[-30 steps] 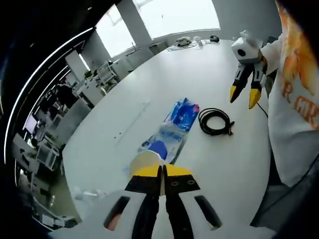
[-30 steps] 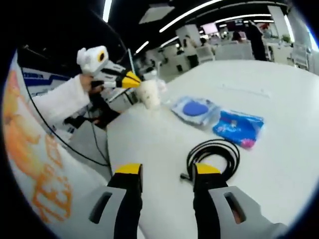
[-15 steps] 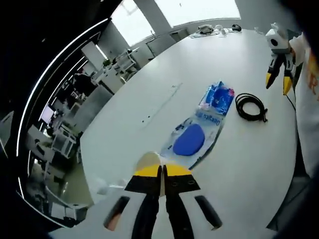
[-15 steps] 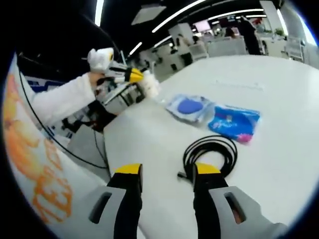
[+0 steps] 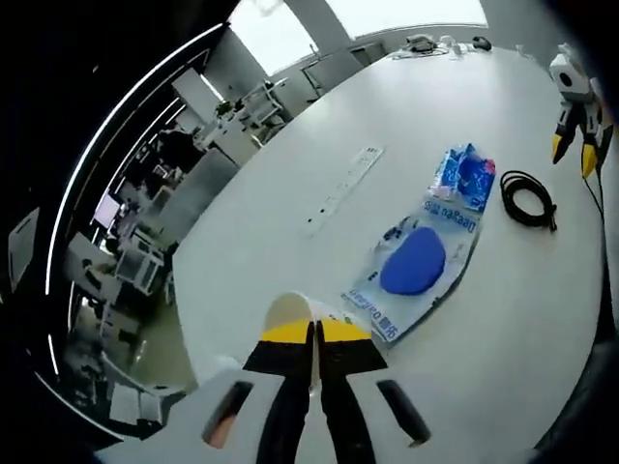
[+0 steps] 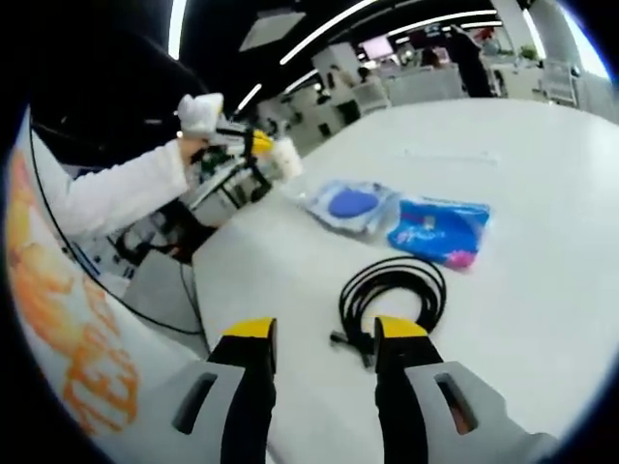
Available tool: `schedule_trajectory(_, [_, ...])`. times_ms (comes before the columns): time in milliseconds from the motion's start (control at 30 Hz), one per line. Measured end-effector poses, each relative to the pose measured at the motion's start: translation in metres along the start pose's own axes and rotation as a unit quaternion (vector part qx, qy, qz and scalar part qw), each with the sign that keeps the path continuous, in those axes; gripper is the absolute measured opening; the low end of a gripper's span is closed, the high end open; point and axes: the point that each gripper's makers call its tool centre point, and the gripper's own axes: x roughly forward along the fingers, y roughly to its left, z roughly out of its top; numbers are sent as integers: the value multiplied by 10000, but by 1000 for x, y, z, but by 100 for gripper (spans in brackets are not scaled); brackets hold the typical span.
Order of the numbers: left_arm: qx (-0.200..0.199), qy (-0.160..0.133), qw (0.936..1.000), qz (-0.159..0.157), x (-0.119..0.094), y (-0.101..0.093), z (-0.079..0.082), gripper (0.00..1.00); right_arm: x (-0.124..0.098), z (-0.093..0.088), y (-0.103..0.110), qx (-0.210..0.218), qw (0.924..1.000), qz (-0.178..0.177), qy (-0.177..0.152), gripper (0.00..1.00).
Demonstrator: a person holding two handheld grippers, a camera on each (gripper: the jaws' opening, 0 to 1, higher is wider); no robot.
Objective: Arrange the tabletop items into an orderly group along one side of the table until the central work area is clear of visible clutter.
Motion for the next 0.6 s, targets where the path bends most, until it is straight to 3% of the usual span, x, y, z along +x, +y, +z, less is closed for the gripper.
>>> schedule_trajectory(133, [400, 7, 9992, 47, 11, -1, 2, 0, 2, 3, -3, 82, 10000, -13, -3, 37])
schedule_trajectory(267, [1040, 429, 9936, 93, 22, -10, -10, 0, 4, 5, -7, 141, 9999, -31, 2, 36])
schedule_trajectory(533, [1111, 768, 9907, 189, 29, -19, -24, 0, 6, 7, -13, 289, 9996, -72, -25, 35])
schedule_trajectory(567, [1309, 962, 9864, 271, 26, -16, -29, 0, 6, 7, -13, 303, 9995, -73, -25, 35])
schedule_trajectory(600, [1422, 977, 9846, 286, 25, -16, -28, 0, 6, 7, -13, 314, 9995, -70, -23, 35])
